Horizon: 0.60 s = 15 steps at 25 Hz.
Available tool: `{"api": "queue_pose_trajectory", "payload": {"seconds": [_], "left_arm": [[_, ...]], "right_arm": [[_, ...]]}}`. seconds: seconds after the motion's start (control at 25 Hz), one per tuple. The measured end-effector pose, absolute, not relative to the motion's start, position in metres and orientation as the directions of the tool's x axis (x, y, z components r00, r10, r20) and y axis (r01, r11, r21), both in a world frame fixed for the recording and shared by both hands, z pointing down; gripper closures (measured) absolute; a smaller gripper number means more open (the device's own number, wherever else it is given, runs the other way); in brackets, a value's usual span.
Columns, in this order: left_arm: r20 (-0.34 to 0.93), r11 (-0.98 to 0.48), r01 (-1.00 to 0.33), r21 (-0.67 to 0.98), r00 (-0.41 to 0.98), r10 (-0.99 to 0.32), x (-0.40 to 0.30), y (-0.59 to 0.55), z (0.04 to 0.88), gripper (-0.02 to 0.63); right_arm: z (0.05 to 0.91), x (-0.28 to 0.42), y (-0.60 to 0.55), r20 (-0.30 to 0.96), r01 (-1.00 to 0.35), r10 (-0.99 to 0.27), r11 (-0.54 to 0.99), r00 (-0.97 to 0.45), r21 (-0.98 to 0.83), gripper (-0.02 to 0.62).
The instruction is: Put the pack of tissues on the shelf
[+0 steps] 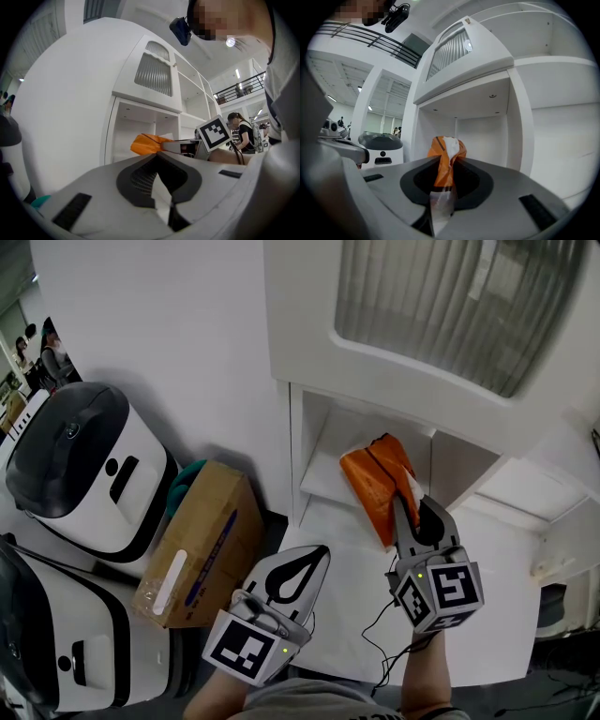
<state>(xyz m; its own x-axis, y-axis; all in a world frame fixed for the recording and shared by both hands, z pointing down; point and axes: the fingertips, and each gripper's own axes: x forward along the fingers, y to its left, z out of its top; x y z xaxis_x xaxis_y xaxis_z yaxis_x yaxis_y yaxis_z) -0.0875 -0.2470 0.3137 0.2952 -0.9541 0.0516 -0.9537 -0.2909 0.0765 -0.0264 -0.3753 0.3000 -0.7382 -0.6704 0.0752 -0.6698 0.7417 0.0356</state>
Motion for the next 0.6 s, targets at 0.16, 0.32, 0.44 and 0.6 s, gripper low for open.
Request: {"api": "queue_pose_trajectory", "payload": {"seconds": [0.16,0.32,0.44,0.6], "left_arm": [[0.055,-0.285,-0.955,0.078,0.29,-0.955,-0.092,-0.25,0.315,0.58],[0.057,-0.277,-0.957,0.084,0.282,-0.958,-0.097,-0.253,0.316,0.58],[0.057,-0.271,-0.959,0.086,0.276,-0.959,-0.104,-0.255,0.316,0.58],[0.062,-0.264,-0.961,0.088,0.27,-0.961,-0.111,-0.256,0.317,0.58]], "right_arm": [[0.301,-0.03,-0.384,0.079,-0.677,-0.677,0.735,-0.732,0.037,0.523],[0.301,-0.035,-0.392,0.084,-0.68,-0.681,0.732,-0.728,0.041,0.523],[0.301,-0.044,-0.399,0.081,-0.68,-0.68,0.732,-0.728,0.035,0.522],[0.295,-0.054,-0.42,0.069,-0.703,-0.704,0.71,-0.707,0.034,0.507]]}}
